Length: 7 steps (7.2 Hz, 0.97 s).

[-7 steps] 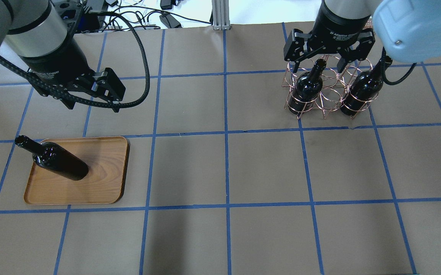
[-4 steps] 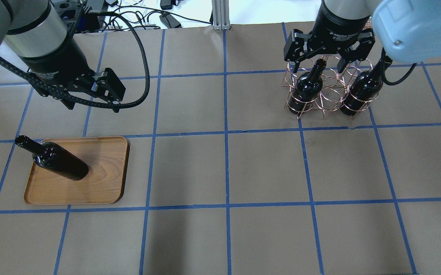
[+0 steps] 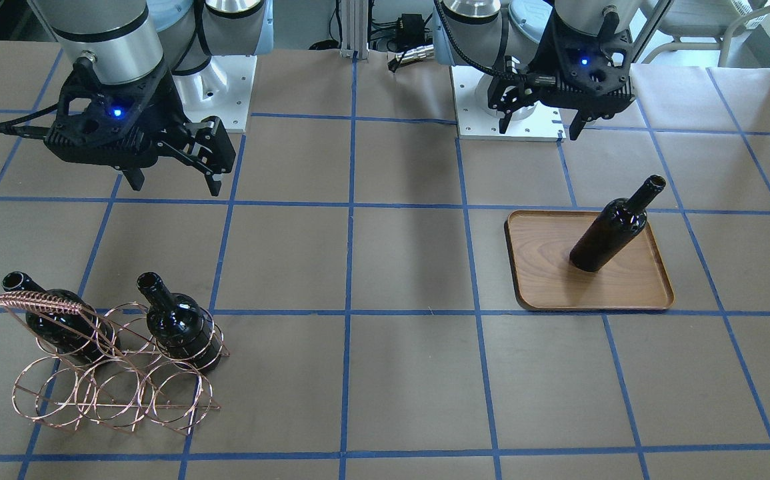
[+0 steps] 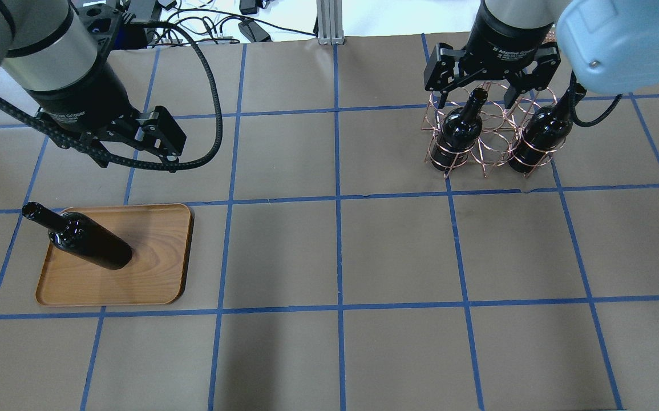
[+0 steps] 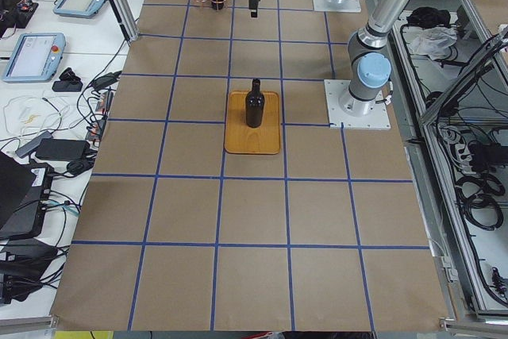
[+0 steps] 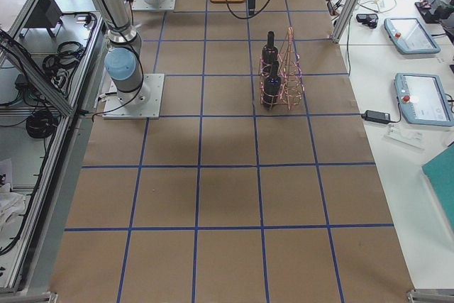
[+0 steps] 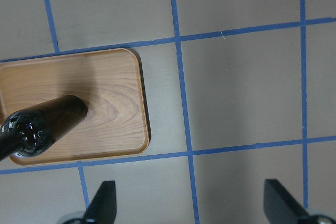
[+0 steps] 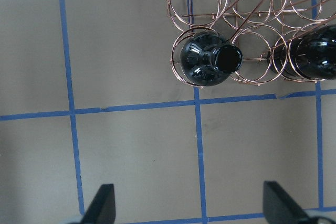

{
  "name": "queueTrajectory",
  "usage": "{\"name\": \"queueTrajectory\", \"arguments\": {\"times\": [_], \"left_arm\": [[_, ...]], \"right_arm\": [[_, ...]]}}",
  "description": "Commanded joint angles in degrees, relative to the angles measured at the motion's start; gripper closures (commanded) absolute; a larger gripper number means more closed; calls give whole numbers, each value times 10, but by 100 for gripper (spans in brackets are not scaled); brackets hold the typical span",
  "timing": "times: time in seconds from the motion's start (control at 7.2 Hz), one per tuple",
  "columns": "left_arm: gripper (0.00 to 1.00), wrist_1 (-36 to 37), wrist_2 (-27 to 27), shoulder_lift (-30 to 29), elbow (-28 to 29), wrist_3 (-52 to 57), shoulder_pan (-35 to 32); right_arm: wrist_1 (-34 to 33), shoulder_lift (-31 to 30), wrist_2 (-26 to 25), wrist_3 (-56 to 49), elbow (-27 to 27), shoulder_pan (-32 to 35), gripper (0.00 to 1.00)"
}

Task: Take wine from basket and place on tray

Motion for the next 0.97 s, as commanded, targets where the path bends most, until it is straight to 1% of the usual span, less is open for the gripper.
{"name": "queueTrajectory", "arguments": {"times": [0.0, 0.83], "left_arm": [[0, -2, 3, 2, 0, 7, 0], [0, -2, 2, 0, -1, 6, 0]], "right_arm": [[-3, 0, 0, -1, 0, 0, 0], [-5, -3, 7, 6, 0, 0, 0]]}}
